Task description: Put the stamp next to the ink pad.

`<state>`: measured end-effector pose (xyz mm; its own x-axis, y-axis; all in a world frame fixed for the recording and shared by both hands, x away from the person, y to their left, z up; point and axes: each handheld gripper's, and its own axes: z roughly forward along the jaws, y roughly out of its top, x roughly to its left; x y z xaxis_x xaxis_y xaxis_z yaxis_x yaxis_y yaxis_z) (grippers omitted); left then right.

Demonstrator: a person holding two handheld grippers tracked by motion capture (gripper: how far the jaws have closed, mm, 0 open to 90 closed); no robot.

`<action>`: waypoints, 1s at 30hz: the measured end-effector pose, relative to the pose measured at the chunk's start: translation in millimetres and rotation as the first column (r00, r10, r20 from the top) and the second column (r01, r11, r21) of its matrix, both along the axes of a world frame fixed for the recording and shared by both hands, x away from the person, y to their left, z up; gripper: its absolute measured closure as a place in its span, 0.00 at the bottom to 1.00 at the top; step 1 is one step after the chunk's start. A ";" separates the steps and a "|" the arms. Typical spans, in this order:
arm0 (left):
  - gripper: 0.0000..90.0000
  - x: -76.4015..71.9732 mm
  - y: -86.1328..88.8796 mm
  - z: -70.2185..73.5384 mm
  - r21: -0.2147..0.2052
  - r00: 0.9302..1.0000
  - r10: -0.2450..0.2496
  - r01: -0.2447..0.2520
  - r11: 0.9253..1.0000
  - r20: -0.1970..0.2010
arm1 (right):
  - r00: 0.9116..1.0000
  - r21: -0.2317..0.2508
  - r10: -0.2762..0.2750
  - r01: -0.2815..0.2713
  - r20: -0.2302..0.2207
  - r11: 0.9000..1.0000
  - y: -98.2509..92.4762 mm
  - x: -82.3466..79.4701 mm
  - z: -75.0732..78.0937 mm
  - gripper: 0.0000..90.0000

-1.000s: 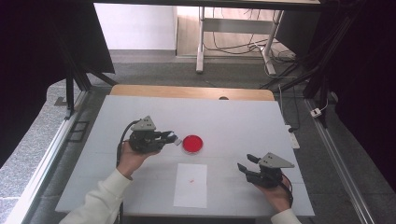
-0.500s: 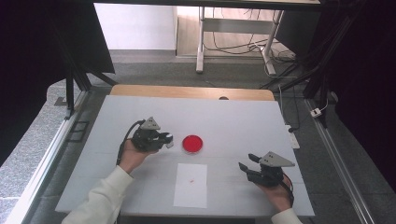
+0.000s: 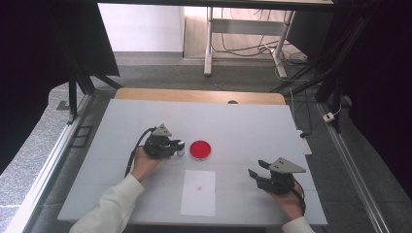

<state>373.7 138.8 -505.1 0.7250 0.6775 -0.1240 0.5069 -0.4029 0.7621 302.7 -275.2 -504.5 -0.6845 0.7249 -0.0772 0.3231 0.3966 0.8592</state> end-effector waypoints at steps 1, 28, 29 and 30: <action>0.83 0.7 -0.1 -2.0 0.001 1.000 0.003 -0.003 1.000 -0.002 | 1.000 0.000 0.000 0.000 -0.001 1.000 0.1 -0.1 0.0 0.49; 0.33 -28.6 20.2 8.2 -0.053 0.997 0.050 -0.047 0.997 0.054 | 1.000 0.020 -0.008 0.008 -0.002 1.000 -7.5 2.9 2.2 0.49; 0.33 -32.4 22.8 9.3 -0.060 0.997 0.051 -0.047 0.997 0.059 | 1.000 0.018 -0.009 0.009 -0.003 1.000 -8.1 3.3 2.1 0.49; 0.33 -35.7 24.9 10.4 -0.061 0.996 0.052 -0.047 0.997 0.068 | 1.000 0.017 -0.008 0.008 -0.003 1.000 -8.5 3.6 2.1 0.49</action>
